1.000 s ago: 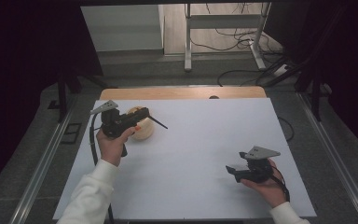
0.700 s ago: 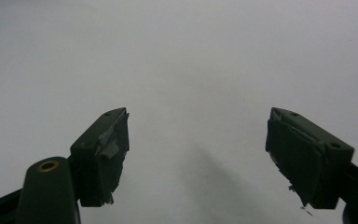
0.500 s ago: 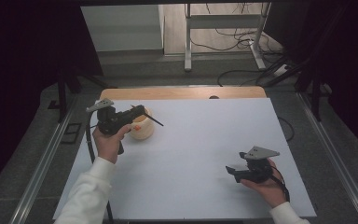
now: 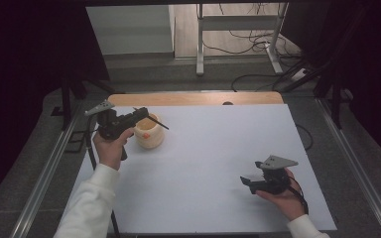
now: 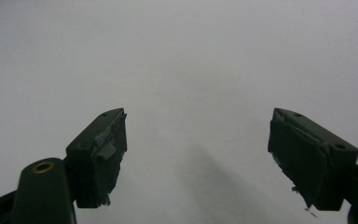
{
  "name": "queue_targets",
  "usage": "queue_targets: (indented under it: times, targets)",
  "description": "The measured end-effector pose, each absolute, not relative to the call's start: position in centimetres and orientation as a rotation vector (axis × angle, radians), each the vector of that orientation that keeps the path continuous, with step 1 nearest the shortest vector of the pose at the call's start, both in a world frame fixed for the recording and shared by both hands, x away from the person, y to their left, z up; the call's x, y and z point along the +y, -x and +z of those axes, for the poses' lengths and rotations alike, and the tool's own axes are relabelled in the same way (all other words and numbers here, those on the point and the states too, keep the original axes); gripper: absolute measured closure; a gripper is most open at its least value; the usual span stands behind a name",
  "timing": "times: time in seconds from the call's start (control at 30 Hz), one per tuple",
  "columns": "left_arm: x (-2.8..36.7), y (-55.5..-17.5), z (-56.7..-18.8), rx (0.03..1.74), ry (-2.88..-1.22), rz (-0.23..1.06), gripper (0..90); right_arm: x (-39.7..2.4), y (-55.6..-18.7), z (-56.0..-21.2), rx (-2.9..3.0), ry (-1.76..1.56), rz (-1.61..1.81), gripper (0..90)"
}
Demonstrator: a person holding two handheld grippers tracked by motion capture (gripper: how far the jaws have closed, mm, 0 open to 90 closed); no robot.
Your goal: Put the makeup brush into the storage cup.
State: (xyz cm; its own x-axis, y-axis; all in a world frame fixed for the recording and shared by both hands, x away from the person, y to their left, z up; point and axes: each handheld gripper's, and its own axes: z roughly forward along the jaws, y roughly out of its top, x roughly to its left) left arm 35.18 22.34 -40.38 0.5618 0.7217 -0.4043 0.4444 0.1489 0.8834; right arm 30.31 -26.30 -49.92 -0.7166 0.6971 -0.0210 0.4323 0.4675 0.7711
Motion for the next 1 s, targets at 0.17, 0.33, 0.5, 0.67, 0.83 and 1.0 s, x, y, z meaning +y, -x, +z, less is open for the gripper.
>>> queue_targets:
  times: [0.17,0.33,0.5,0.67,0.83,1.0]
  targets:
    - [22.7,-35.3,-40.2,1.056,-1.484,0.273,83.7,-26.3,-30.3,-49.9,2.387,-0.956,1.113,19.0]
    - [23.3,-35.4,-40.1,1.069,-1.479,0.286,83.7,-26.3,-30.3,-49.9,2.39,-0.954,1.109,18.7]
    - [23.9,-35.5,-40.0,1.084,-1.472,0.297,83.7,-26.3,-30.3,-49.9,2.39,-0.955,1.107,18.7]
    - [24.5,-35.5,-40.0,1.097,-1.466,0.306,83.7,-26.3,-30.3,-50.0,2.394,-0.951,1.1,18.8]
    - [25.0,-35.6,-40.0,1.11,-1.459,0.315,83.7,-26.3,-30.3,-50.0,2.393,-0.956,1.101,18.8]
    - [25.4,-35.7,-39.9,1.12,-1.456,0.328,83.7,-26.2,-30.3,-50.0,2.395,-0.953,1.099,18.8]
